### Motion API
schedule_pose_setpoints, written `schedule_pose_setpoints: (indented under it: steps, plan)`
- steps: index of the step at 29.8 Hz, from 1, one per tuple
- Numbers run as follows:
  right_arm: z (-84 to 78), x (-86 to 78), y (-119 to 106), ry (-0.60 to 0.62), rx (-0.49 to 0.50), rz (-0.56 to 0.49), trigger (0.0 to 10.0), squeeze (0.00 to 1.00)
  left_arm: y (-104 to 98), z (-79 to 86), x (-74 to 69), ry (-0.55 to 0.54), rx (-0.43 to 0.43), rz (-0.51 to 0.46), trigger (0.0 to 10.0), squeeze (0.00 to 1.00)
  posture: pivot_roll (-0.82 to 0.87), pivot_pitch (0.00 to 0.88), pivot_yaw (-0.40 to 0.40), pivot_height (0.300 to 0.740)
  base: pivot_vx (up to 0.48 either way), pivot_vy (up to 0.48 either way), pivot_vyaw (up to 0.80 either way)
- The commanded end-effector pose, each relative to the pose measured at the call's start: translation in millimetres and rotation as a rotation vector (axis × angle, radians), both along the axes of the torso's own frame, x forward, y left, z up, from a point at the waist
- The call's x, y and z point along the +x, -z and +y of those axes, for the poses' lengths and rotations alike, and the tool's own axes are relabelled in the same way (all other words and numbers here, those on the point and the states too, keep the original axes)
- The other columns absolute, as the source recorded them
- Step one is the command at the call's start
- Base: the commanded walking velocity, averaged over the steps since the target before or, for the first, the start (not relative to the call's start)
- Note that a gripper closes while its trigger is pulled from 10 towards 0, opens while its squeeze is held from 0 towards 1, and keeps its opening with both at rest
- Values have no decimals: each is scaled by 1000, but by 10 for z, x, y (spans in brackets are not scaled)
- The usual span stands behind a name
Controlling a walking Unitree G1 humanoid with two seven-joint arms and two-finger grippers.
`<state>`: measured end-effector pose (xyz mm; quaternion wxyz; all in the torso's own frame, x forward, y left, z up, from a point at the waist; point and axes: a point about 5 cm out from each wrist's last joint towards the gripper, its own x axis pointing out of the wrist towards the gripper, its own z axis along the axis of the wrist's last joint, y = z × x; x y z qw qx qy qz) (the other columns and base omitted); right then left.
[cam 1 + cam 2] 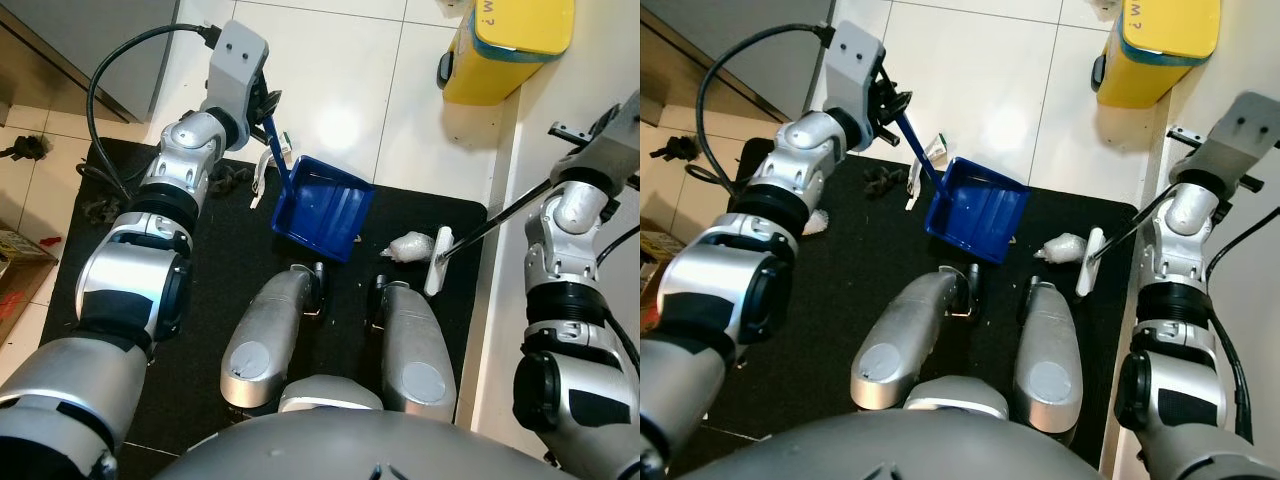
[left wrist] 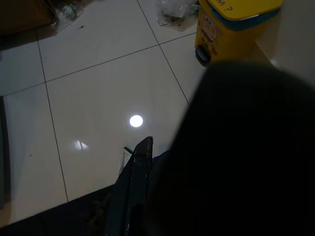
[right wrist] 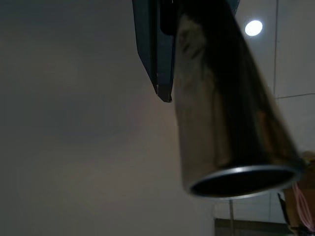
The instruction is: Sweep floor
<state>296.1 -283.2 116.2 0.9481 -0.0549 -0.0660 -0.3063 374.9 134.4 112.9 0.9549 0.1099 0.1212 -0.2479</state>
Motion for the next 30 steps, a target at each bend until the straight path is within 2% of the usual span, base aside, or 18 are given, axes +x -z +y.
schedule_pose_setpoints:
  steps: [1,3,6,10,16,19,21,24,25,26,30]
  plan:
    - [23,-16,45,-9,11,6,10000,0,65,172,-23,-34,59,30,10000,0,158,279,115,740,0,0,0]
    - [30,-9,45,-13,12,6,10000,0,85,171,-34,-31,65,34,10000,0,168,275,111,740,0,0,0]
    - [100,52,13,-60,29,-16,10000,0,226,62,-115,-4,63,60,10000,0,168,275,111,740,0,0,0]
    - [220,134,-15,-133,84,-46,10000,0,346,-148,-203,20,-17,91,10000,0,168,275,111,740,0,0,0]
    - [342,176,7,-214,121,-55,10000,0,437,-330,-289,64,-46,120,10000,0,149,278,115,740,0,0,0]
    - [555,216,50,-343,198,-68,10000,0,473,-424,-340,92,-61,132,10000,0,149,278,115,740,0,0,0]
    - [729,235,87,-424,241,-66,10000,0,483,-441,-359,100,-63,133,10000,0,154,281,119,740,0,0,0]
    - [804,241,95,-455,262,-70,10000,0,485,-438,-363,100,-62,133,10000,0,154,281,119,740,0,0,0]
    - [954,248,93,-515,301,-85,10000,0,488,-418,-364,96,-61,135,10000,0,159,278,118,740,0,0,0]
    - [1031,253,83,-546,323,-96,10000,0,489,-401,-361,91,-60,135,10000,0,159,278,118,740,0,0,0]
    - [1129,280,59,-568,366,-114,10000,0,485,-372,-353,80,-58,135,10000,0,159,272,117,740,0,0,0]
